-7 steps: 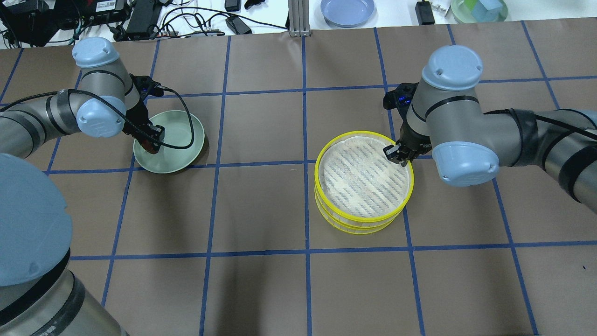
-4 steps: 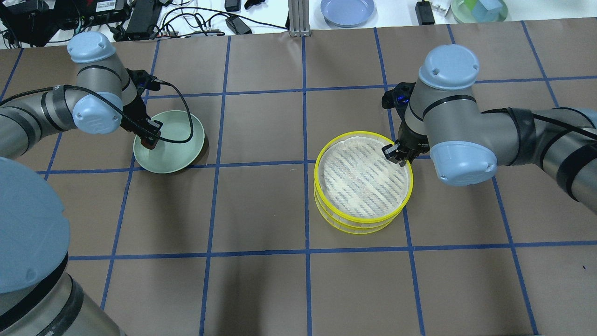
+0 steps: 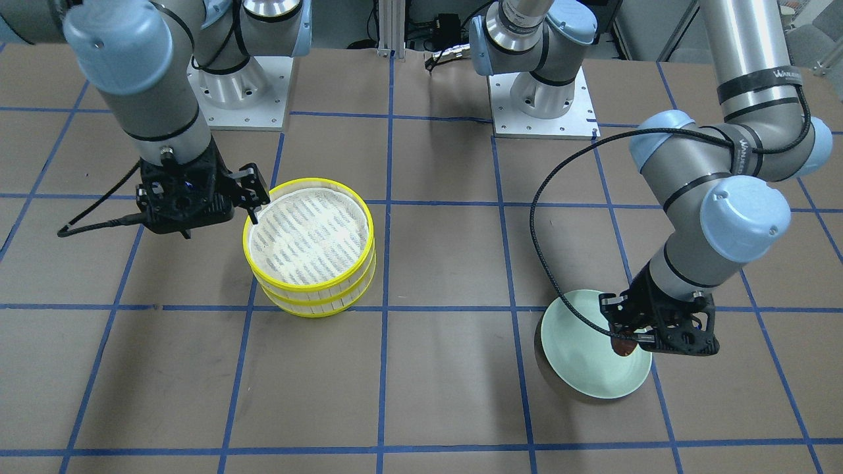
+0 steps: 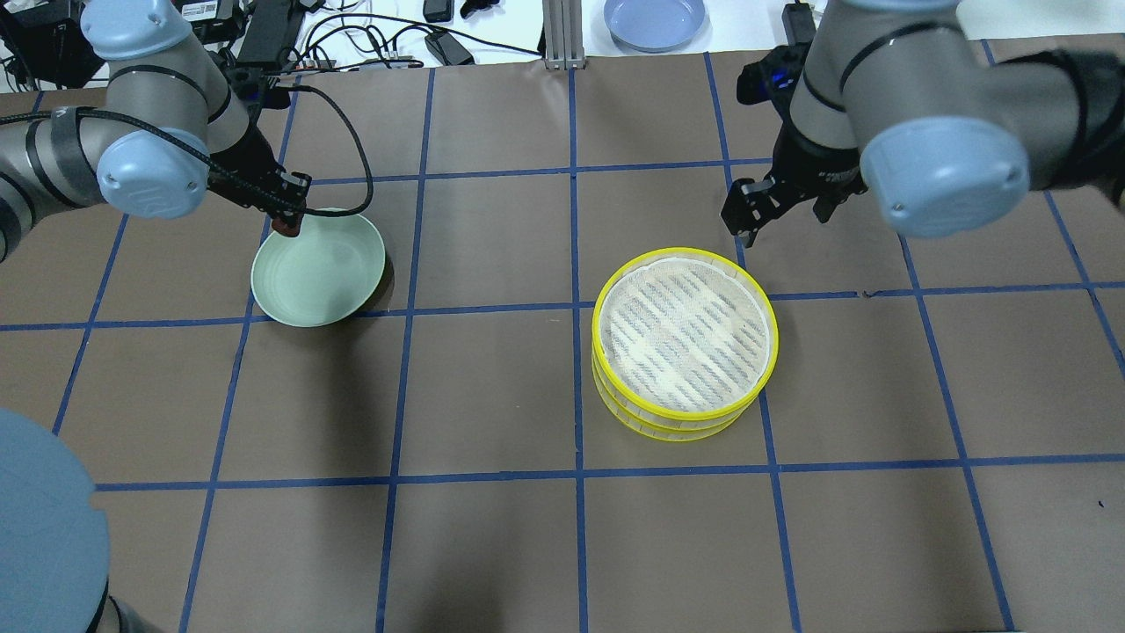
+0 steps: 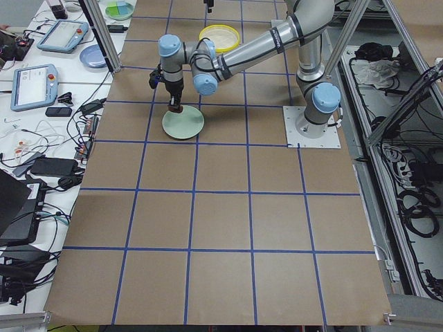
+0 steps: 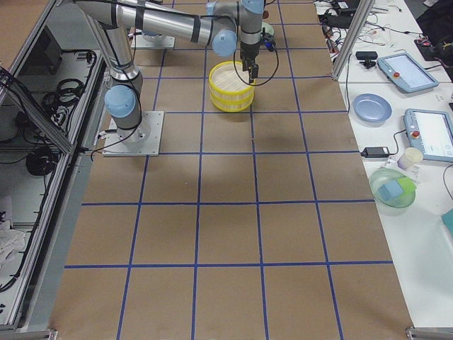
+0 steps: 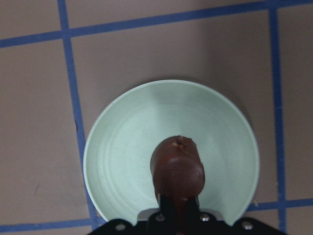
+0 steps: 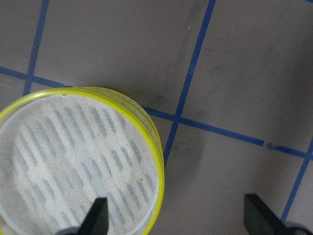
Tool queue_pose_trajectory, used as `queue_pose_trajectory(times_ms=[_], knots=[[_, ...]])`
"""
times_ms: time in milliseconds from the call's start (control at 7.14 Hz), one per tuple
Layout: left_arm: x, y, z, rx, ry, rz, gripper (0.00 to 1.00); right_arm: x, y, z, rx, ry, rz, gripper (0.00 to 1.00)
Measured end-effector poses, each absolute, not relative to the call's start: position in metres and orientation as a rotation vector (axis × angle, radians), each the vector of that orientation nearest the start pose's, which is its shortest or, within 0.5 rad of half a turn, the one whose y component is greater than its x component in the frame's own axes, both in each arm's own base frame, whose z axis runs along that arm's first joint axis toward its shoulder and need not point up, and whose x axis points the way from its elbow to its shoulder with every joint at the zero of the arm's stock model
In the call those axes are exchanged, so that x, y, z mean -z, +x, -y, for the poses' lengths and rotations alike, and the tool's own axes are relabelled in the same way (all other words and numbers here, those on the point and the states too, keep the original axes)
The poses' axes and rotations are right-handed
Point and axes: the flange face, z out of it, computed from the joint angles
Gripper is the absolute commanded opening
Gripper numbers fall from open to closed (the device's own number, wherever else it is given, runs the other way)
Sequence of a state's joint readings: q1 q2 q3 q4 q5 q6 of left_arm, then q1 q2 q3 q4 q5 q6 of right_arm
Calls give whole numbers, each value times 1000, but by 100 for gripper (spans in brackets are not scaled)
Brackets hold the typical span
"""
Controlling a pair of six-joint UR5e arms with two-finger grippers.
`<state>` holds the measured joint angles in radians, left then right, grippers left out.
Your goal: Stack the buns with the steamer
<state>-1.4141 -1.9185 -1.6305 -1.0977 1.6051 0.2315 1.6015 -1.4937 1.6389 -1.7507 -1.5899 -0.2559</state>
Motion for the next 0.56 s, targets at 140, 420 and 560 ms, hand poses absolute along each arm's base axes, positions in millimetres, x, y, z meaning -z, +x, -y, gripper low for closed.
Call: queue_pose_trajectory(times_ms=[140,420,560], knots=[[-335,-83,613,134,19,-3114,0,-484,147,516,86,-447,-3134,100],[-360,-202,577,172,-166,-3227,0,-531,146,494,110,-360,-3147,100],[-366,-255,555,143,-285,-3295,0,-531,147,479,84,-298,-3148,100]])
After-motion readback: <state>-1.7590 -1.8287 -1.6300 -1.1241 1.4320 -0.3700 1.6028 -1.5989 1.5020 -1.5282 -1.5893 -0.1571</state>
